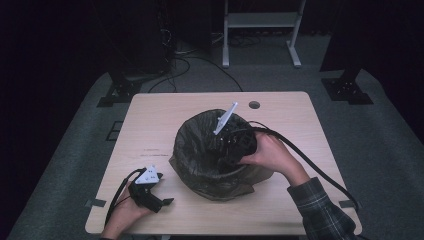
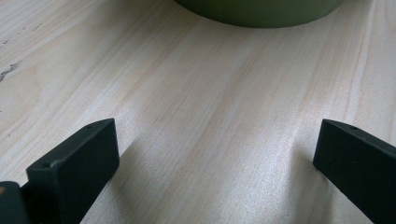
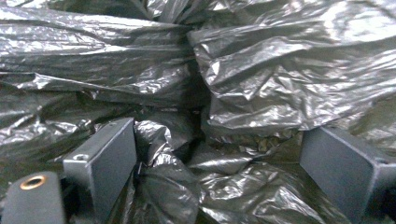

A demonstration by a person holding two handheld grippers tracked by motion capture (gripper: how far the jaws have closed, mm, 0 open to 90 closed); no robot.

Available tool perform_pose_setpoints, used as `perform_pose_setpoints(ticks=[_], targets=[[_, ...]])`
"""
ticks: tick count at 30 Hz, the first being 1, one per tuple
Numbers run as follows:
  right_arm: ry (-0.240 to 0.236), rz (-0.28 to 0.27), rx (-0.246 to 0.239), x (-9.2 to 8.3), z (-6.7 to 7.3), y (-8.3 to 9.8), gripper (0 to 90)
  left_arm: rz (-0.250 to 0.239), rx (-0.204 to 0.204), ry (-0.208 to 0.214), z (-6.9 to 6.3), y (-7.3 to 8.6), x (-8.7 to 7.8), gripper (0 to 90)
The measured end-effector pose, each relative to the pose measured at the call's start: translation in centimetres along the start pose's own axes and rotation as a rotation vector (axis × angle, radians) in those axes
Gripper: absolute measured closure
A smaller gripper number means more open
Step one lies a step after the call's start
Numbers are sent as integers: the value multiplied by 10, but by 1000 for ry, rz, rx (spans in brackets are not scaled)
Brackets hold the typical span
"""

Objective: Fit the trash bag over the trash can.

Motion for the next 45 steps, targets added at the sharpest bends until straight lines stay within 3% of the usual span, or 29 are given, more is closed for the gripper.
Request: perform_pose_setpoints(ticks=[5, 9, 11, 13, 15, 18, 19, 22, 26, 28, 34, 45], targets=[[-47, 105, 38, 6, 0, -2, 98, -1, -1, 0, 0, 0, 0, 0], [-31, 85, 28, 4, 0, -2, 98, 0, 0, 0, 0, 0, 0, 0], [-13, 23, 22, -8, 0, -5, 98, 0, 0, 0, 0, 0, 0, 0], [-9, 4, 22, -12, 0, -7, 98, 0, 0, 0, 0, 0, 0, 0], [14, -70, 12, -24, 0, -12, 99, 0, 0, 0, 0, 0, 0, 0], [58, -109, -10, -37, -1, -20, 98, 0, -1, 2, 0, 0, 0, 0], [64, -150, -11, -41, -1, -27, 98, 0, 0, 1, 0, 0, 0, 0], [79, -155, -18, -41, -2, -34, 98, 0, 0, 2, 0, 0, 0, 0], [78, -162, -35, -34, -3, -49, 98, 0, 0, 2, 0, 0, 0, 0], [51, -163, -37, -24, -4, -59, 99, 0, 0, 2, 0, 0, 0, 0], [23, -143, -44, -2, -6, -70, 98, 1, 0, 2, 0, 0, 0, 0], [-6, 29, -22, 48, -16, -64, 98, 0, 2, 3, 0, 0, 0, 0]])
Point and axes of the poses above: each handheld gripper's, and its own axes: x roughly forward along the jaws, y roughly out of its underside, z roughly to its left, the point moved 4 cm from there along x, roughly forward along the jaws, and after that the axes turned 8 degrees about -x, right-handed, at the moved point
